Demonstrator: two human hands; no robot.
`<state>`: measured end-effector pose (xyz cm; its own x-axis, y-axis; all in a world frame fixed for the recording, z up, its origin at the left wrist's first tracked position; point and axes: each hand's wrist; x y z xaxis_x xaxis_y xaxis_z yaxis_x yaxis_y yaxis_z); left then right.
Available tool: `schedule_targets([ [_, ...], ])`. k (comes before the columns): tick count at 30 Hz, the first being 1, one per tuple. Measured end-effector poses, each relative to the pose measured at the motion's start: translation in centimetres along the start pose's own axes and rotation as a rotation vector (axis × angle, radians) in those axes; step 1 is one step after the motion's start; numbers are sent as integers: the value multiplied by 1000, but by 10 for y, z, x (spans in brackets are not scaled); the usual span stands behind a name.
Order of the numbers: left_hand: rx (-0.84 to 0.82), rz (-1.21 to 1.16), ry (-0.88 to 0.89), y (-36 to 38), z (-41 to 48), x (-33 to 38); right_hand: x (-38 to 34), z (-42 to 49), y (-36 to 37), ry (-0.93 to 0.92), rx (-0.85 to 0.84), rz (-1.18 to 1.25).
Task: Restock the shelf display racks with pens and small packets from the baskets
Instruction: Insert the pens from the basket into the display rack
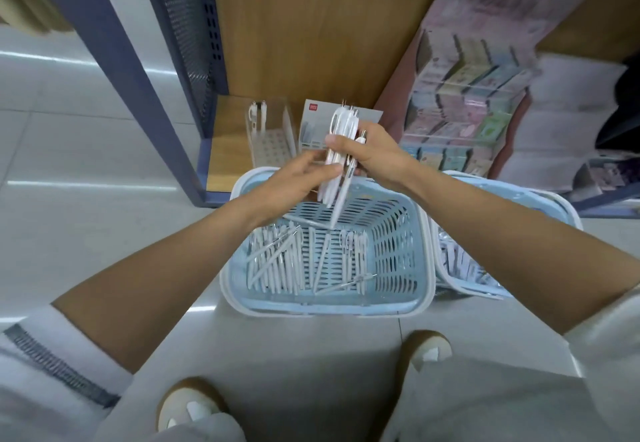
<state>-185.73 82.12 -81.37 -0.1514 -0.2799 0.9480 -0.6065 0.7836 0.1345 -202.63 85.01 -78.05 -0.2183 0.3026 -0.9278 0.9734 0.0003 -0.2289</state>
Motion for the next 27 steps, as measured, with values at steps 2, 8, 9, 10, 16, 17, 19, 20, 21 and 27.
schedule_targets([
  [2, 15, -176, -11, 5, 4, 8, -9, 11, 3, -18, -8, 23],
  [8, 217, -126, 48, -2, 7, 7, -14, 35, 14, -5, -40, 45],
  [9, 257, -107, 54, -5, 8, 5, -12, 39, 15, -3, -39, 77],
  [10, 305, -90, 59, -8, 10, 4, -9, 43, 16, 16, -38, 135],
  [16, 528, -19, 101, -24, 17, -1, 1, 67, 21, 247, -89, 352],
  [17, 547, -13, 97, -27, 20, -2, 0, 71, 22, 259, -104, 324],
  [19, 616, 9, 60, -39, 24, -3, -4, 83, 20, 225, -91, 303],
  [20, 662, 20, 40, -46, 25, -3, -6, 91, 17, 186, -59, 311],
  [21, 703, 22, 28, -55, 26, -5, -9, 99, 12, 142, -11, 316],
  [27, 824, -28, 3, -78, 29, -17, -9, 149, -4, -72, 218, 141],
])
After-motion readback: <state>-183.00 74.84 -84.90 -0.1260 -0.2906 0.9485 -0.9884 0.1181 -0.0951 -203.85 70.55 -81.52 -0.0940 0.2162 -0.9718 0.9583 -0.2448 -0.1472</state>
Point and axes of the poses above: each hand's wrist, its own z-axis towards the middle knuckle, its own y-axis out of the palm, x = y × z, and after that the axes turned 1 degree about -x, right-handed
